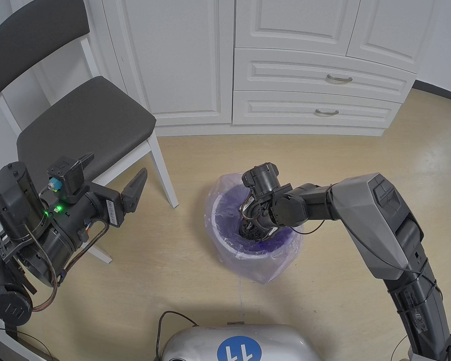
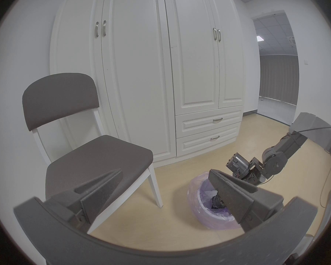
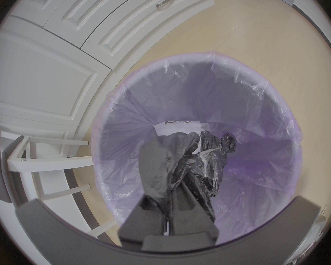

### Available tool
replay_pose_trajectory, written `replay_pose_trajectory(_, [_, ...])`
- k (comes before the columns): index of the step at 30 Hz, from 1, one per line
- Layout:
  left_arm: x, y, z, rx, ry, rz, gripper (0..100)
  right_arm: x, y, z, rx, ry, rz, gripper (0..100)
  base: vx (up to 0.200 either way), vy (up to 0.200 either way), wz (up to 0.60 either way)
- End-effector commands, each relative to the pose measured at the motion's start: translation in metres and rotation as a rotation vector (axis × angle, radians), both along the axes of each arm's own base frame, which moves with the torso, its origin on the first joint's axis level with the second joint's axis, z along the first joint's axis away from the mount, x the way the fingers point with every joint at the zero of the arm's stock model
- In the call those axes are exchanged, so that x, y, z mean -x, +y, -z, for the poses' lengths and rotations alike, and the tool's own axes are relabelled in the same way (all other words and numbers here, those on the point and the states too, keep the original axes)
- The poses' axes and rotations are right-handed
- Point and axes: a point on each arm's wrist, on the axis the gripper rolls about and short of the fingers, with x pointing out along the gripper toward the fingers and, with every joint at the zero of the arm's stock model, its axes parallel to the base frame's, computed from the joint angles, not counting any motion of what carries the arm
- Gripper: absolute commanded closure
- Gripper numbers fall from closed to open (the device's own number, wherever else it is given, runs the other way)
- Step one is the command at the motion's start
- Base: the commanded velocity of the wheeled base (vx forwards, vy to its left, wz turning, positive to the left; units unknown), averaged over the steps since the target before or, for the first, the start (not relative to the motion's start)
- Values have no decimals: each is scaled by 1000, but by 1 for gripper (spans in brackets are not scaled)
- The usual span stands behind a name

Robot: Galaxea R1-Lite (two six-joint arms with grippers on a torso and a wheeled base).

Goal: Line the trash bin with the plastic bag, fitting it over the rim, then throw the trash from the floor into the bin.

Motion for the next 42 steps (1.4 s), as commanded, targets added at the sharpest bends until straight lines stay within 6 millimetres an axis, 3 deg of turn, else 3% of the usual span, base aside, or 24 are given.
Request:
replay_pose_trajectory(1, [-1, 0, 1, -1, 3, 0, 0, 0, 0, -1, -7, -2, 8, 100, 0, 0, 0])
replay_pose_trajectory(8, [-1, 0, 0, 1, 2, -2, 0, 0, 0, 2, 6, -3, 20, 100, 0, 0, 0])
replay_pose_trajectory(9, [-1, 0, 0, 0, 0, -2, 0, 0, 0, 3, 11, -5, 24, 0, 0, 0, 0])
replay_pose_trajectory(21, [-1, 0, 0, -1, 1, -3, 0, 1, -3, -15, 1, -26, 26, 0, 0, 0, 0])
replay_pose_trajectory(33, [0, 1, -1, 3, -5, -5, 0, 24, -1, -83, -69, -113, -5, 0, 0, 0, 0])
replay_pose_trajectory(42, [4, 3, -6, 19, -32, -8, 0, 68, -14, -140, -64, -161, -65, 0, 0, 0, 0])
